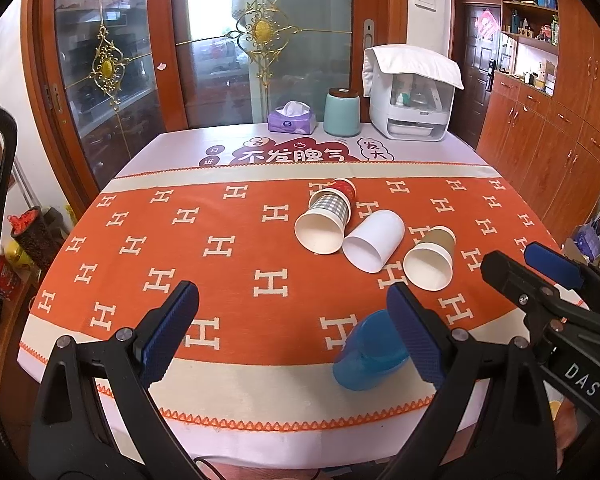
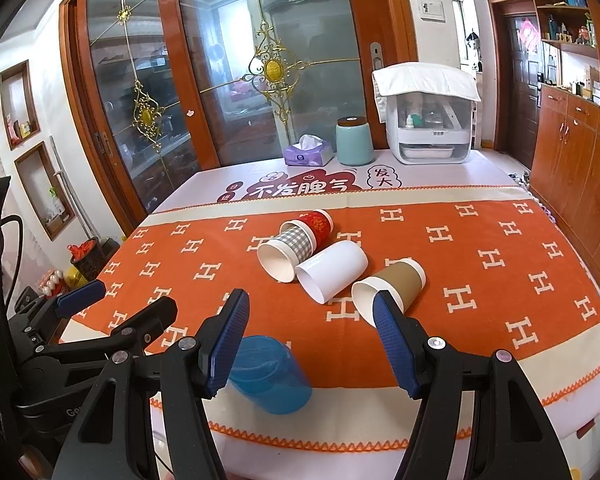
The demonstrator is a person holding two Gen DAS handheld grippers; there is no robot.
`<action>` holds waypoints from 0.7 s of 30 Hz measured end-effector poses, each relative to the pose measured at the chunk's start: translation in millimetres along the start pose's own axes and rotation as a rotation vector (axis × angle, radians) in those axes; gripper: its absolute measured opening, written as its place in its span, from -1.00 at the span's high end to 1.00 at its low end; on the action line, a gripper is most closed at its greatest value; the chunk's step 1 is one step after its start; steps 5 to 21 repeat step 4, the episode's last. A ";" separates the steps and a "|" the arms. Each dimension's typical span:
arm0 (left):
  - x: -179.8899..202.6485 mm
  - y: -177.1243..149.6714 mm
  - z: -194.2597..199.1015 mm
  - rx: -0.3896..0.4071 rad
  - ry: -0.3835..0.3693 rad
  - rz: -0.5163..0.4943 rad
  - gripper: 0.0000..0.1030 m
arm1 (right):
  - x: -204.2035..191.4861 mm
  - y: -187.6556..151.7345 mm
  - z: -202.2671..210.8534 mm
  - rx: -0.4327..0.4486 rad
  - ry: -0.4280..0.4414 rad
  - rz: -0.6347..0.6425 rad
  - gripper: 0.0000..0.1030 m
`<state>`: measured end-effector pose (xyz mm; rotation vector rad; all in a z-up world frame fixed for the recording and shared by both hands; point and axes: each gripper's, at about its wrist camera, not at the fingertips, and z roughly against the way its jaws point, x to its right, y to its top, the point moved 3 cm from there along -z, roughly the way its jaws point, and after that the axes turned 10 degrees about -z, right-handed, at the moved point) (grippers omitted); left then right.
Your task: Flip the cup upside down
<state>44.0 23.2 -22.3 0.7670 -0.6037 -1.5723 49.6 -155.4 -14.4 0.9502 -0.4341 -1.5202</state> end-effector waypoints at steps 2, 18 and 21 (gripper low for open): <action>-0.1 0.0 0.0 0.000 -0.001 0.001 -0.82 | -1.2 -1.6 -1.3 -0.003 -0.001 0.000 -0.27; -0.2 0.0 0.0 0.000 -0.002 0.002 -0.82 | -4.4 -5.7 -4.1 -0.006 -0.003 0.003 -0.27; -0.2 0.0 0.0 0.000 -0.002 0.002 -0.82 | -4.4 -5.7 -4.1 -0.006 -0.003 0.003 -0.27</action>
